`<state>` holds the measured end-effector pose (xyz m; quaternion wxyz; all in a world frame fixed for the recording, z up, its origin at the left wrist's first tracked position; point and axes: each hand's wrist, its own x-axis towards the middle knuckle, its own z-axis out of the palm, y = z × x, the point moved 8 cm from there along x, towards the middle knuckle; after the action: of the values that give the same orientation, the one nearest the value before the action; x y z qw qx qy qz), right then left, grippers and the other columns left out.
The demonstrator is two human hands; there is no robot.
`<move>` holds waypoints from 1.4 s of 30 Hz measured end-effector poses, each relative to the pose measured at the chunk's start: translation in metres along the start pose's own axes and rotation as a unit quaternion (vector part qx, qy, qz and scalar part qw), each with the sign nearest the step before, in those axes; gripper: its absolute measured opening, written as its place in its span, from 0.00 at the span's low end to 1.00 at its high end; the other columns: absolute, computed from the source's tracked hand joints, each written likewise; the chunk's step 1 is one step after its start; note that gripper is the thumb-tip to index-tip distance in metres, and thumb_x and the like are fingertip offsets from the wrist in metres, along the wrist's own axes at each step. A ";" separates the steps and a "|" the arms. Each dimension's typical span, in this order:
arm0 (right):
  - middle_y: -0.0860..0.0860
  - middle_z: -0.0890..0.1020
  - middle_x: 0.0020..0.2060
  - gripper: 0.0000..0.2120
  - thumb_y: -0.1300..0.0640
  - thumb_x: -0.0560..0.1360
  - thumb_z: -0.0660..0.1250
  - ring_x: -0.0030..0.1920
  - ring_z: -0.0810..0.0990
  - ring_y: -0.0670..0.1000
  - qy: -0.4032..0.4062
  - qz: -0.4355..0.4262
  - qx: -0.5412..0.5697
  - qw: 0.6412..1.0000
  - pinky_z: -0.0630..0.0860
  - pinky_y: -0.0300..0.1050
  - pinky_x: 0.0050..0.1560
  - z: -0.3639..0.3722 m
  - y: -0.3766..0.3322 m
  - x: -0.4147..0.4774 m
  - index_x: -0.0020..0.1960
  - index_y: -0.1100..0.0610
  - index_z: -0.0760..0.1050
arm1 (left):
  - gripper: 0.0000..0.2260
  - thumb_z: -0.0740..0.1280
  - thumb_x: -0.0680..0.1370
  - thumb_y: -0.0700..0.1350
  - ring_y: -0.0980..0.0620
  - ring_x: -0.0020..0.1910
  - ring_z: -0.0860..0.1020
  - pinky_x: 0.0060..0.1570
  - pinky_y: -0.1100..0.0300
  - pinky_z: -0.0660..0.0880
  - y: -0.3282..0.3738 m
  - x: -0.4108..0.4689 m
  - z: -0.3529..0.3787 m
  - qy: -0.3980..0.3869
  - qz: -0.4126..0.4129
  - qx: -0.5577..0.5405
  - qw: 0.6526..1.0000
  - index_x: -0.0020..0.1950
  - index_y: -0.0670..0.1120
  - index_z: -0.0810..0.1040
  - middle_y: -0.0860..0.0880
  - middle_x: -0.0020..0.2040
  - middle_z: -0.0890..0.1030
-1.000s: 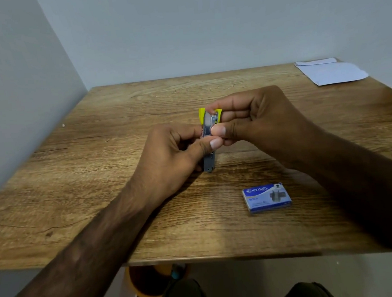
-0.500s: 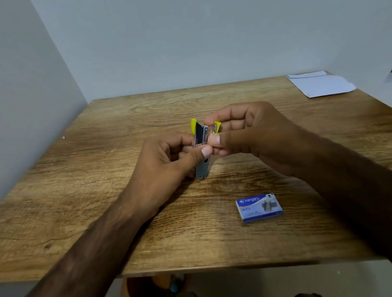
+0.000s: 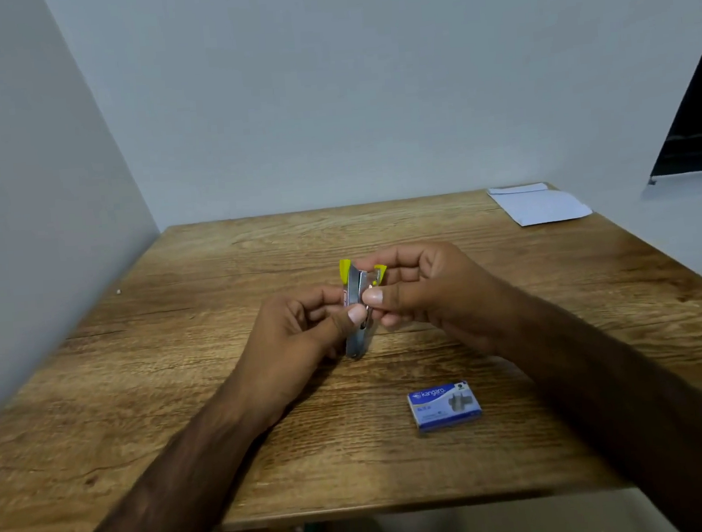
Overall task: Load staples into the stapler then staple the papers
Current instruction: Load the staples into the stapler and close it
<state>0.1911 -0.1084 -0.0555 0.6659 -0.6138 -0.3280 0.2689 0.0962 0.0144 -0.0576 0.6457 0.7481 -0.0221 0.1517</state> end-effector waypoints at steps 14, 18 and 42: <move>0.60 0.87 0.42 0.17 0.58 0.67 0.80 0.32 0.81 0.45 -0.005 0.019 -0.164 0.986 0.74 0.38 0.26 -0.005 0.006 -0.012 0.54 0.50 0.83 | 0.10 0.67 0.82 0.47 0.44 0.50 0.83 0.55 0.41 0.77 0.002 -0.003 0.009 -0.021 0.034 0.210 0.977 0.61 0.54 0.83 0.46 0.49 0.87; 0.54 0.88 0.41 0.25 0.52 0.64 0.82 0.32 0.81 0.42 -0.018 0.034 -0.222 0.974 0.73 0.36 0.27 -0.003 0.009 -0.007 0.58 0.47 0.78 | 0.10 0.66 0.82 0.43 0.53 0.48 0.81 0.51 0.52 0.75 0.004 -0.004 0.002 0.025 0.040 0.286 0.957 0.57 0.53 0.85 0.53 0.46 0.85; 0.45 0.83 0.45 0.31 0.39 0.66 0.78 0.36 0.78 0.35 -0.014 0.015 -0.388 0.921 0.76 0.37 0.44 0.000 0.002 -0.007 0.66 0.47 0.77 | 0.09 0.66 0.80 0.49 0.56 0.44 0.77 0.45 0.54 0.72 0.019 -0.008 0.005 0.059 0.064 0.410 0.908 0.51 0.52 0.86 0.52 0.43 0.78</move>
<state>0.1868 -0.1131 -0.0581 0.3668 -0.8251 -0.4068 0.1386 0.0854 0.0055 -0.0418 0.2710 0.9336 0.0327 0.2321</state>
